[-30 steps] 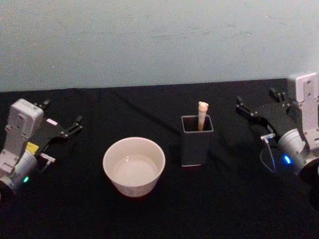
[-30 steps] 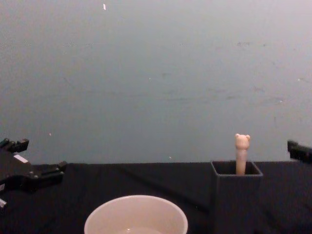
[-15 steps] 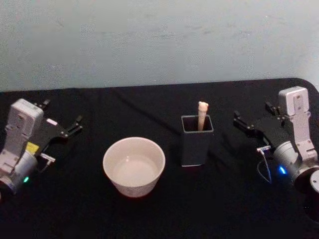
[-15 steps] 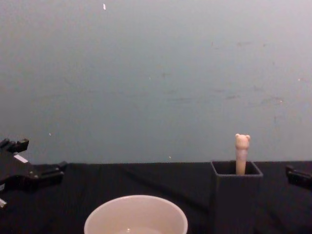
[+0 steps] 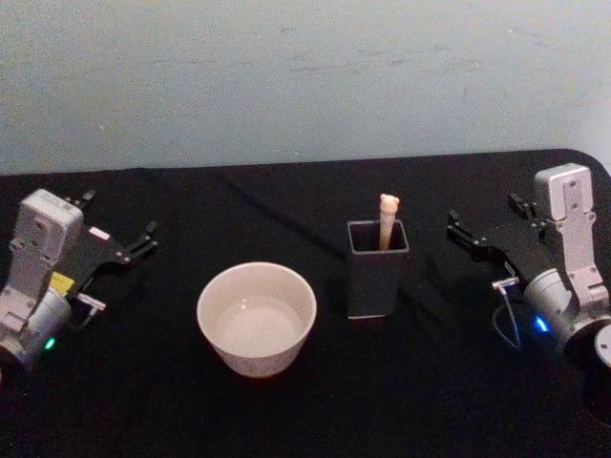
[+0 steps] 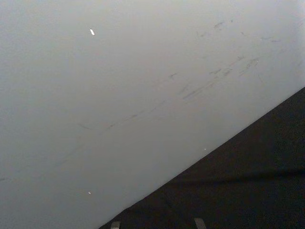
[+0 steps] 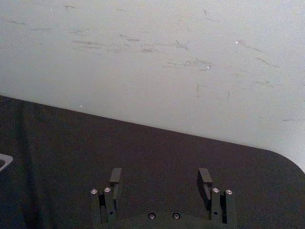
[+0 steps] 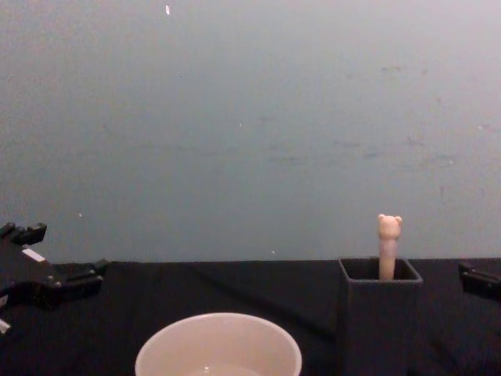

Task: Pick up the stirring spoon with one hand, stir inside the cup, then place it back in its original position.

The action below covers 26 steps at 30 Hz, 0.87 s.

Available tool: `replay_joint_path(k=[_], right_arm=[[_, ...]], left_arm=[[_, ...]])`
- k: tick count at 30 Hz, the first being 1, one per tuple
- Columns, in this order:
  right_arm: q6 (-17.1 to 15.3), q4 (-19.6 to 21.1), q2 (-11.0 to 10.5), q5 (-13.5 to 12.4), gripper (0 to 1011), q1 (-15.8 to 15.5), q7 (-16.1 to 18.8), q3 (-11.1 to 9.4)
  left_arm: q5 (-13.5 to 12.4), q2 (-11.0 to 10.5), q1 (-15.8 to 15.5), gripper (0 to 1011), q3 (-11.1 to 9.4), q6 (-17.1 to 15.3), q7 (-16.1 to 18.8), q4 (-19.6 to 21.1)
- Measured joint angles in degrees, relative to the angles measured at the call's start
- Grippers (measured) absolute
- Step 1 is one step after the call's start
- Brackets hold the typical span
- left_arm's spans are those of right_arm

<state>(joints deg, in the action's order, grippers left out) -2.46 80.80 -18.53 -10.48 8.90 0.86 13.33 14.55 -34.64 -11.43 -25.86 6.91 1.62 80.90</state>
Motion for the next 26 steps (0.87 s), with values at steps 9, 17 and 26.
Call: replay_joint_path(k=[9, 17, 26], right_arm=[[0.0, 0.1, 0.0, -0.1, 1002, 0.0, 0.0, 0.0], [-0.1, 0.2, -0.1, -0.1, 1002, 0.0, -0.1, 0.0], [-0.1, 0.2, -0.1, -0.2, 1002, 0.0, -0.1, 0.0]], left_arm=[[0.0, 0.0, 0.0, 1001, 0.0, 0.0, 0.0, 0.0], [0.0, 0.0, 0.0, 1001, 0.0, 0.0, 0.0, 0.0], [0.0, 0.0, 0.0, 1001, 0.0, 0.0, 0.0, 0.0]])
